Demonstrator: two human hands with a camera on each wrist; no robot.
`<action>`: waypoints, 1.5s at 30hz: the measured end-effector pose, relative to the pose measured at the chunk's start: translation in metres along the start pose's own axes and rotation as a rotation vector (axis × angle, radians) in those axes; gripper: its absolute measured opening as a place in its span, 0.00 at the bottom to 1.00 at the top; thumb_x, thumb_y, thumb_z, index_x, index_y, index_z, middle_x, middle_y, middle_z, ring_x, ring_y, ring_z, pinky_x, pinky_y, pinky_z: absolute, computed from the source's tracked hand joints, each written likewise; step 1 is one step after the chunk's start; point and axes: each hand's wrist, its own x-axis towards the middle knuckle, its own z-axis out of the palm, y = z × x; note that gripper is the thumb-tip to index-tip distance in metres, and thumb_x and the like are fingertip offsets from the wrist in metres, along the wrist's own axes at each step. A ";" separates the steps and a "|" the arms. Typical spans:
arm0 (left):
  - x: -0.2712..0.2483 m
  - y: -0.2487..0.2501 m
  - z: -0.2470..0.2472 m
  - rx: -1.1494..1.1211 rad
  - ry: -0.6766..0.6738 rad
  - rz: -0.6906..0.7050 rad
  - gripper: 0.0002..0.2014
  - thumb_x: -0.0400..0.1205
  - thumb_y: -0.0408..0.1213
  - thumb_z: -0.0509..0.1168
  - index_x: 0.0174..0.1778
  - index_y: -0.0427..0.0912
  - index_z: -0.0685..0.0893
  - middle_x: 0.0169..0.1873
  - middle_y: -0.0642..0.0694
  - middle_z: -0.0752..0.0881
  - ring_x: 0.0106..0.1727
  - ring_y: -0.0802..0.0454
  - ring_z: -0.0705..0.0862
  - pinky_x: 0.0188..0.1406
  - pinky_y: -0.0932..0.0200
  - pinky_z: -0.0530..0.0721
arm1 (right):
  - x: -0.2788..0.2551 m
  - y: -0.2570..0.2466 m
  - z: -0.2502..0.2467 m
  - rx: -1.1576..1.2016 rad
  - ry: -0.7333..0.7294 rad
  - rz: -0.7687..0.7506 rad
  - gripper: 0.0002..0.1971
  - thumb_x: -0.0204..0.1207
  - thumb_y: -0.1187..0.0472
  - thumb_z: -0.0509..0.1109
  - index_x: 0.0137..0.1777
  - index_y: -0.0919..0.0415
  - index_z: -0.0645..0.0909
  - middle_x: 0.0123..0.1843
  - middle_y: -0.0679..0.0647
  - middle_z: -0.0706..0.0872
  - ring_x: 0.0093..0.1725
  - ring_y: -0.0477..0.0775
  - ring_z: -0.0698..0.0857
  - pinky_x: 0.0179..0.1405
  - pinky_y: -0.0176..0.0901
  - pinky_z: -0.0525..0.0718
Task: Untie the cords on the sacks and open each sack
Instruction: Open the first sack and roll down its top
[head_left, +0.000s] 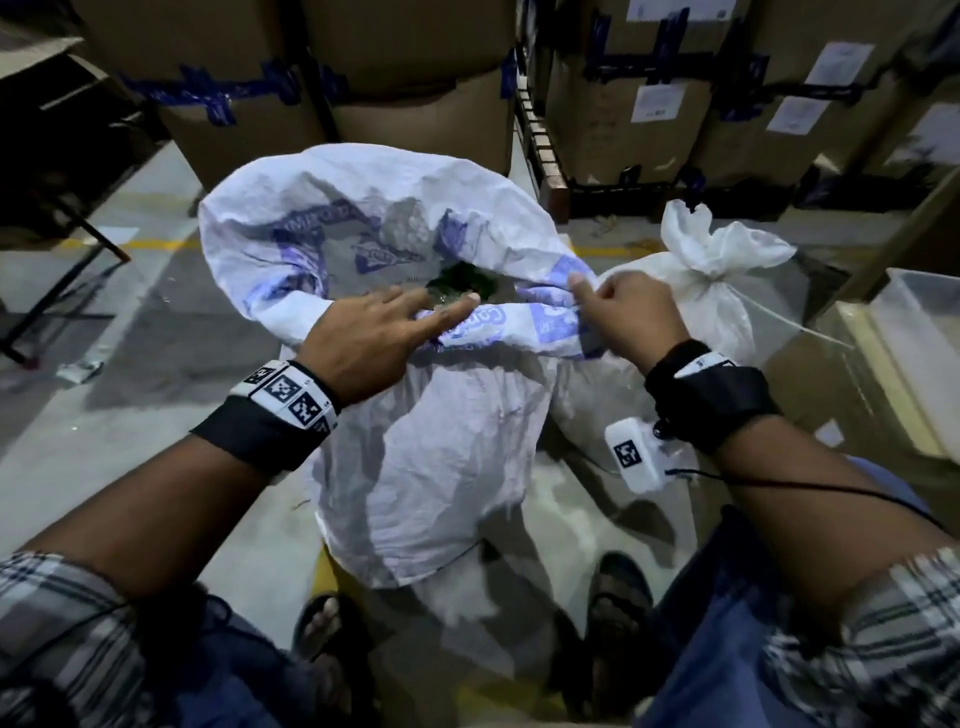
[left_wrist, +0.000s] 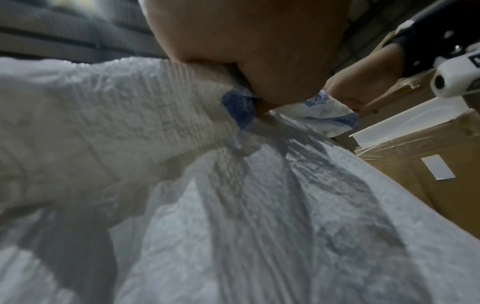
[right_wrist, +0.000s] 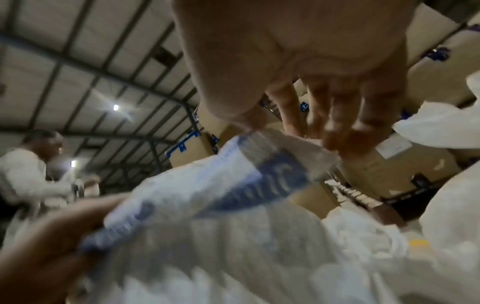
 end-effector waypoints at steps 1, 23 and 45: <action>0.002 0.002 0.002 0.003 0.008 0.019 0.37 0.79 0.28 0.65 0.85 0.54 0.67 0.54 0.43 0.84 0.50 0.39 0.83 0.33 0.49 0.78 | -0.005 -0.001 0.002 0.132 -0.134 0.089 0.30 0.76 0.35 0.71 0.41 0.68 0.86 0.38 0.63 0.90 0.39 0.63 0.90 0.46 0.58 0.91; 0.007 -0.005 -0.027 0.086 0.342 0.115 0.08 0.79 0.28 0.61 0.48 0.45 0.80 0.35 0.45 0.86 0.30 0.41 0.82 0.37 0.50 0.70 | 0.010 -0.015 -0.006 1.362 -0.333 0.676 0.24 0.88 0.70 0.39 0.75 0.78 0.69 0.67 0.67 0.78 0.69 0.63 0.76 0.82 0.49 0.68; 0.012 0.030 -0.018 -0.267 -0.098 -0.034 0.32 0.74 0.78 0.57 0.58 0.54 0.78 0.49 0.53 0.85 0.50 0.47 0.85 0.45 0.51 0.82 | 0.032 0.015 0.012 0.140 -0.055 0.040 0.11 0.82 0.57 0.67 0.46 0.66 0.83 0.42 0.66 0.85 0.49 0.63 0.85 0.44 0.47 0.78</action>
